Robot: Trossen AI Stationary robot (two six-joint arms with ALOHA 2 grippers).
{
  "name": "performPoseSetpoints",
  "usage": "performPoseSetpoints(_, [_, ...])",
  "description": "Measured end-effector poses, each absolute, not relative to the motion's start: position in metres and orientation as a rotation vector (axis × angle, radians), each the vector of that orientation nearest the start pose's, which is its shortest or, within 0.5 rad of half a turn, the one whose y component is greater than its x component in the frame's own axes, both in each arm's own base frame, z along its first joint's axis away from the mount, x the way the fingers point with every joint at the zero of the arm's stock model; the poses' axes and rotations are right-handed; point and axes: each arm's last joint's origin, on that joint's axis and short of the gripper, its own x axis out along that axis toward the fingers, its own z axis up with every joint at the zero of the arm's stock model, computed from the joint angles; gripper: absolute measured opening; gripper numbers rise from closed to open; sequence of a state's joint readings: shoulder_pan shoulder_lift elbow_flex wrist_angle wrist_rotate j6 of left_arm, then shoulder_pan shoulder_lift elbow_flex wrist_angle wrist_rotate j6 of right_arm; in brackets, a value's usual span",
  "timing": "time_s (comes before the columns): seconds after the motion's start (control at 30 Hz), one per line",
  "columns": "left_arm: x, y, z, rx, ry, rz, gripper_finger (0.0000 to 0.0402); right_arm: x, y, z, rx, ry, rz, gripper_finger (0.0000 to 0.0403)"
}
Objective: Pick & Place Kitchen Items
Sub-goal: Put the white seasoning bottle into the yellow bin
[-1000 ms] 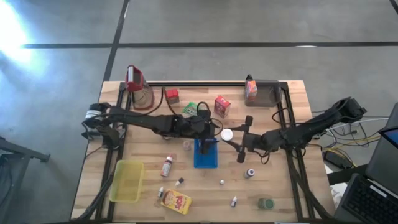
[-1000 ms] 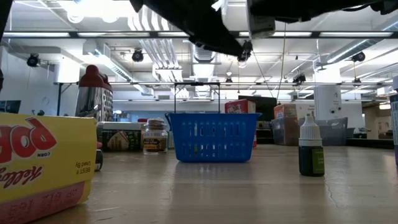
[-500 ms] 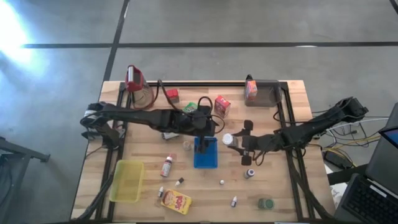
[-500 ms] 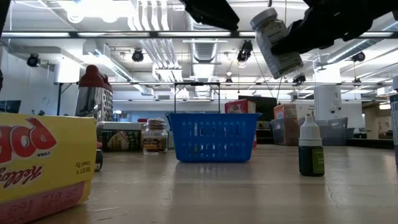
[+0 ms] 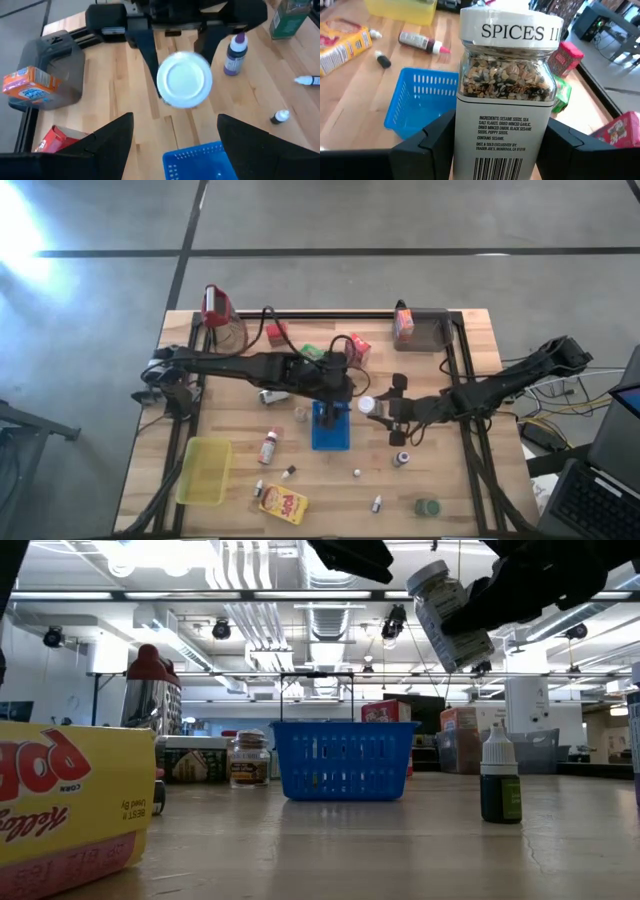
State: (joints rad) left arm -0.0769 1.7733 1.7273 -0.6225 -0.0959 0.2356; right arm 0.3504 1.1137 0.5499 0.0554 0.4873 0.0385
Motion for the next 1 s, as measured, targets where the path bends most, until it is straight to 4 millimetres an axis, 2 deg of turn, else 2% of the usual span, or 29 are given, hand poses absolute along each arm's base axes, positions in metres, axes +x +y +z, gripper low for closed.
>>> performPoseSetpoints(0.13, [0.404, -0.030, 0.354, 0.289, 0.682, -0.067, 0.0293, 0.215, 0.064, 0.214, -0.158, 0.463, -0.145, 0.0203])
performPoseSetpoints(0.7, [0.438, -0.033, 0.342, 0.290, 0.726, -0.084, 0.0294, 0.215, 0.064, 0.213, -0.161, 0.476, -0.146, 0.0203])
performPoseSetpoints(1.0, [0.447, -0.034, 0.335, 0.294, 0.768, -0.090, 0.0294, 0.215, 0.064, 0.213, -0.160, 0.477, -0.144, 0.0202])
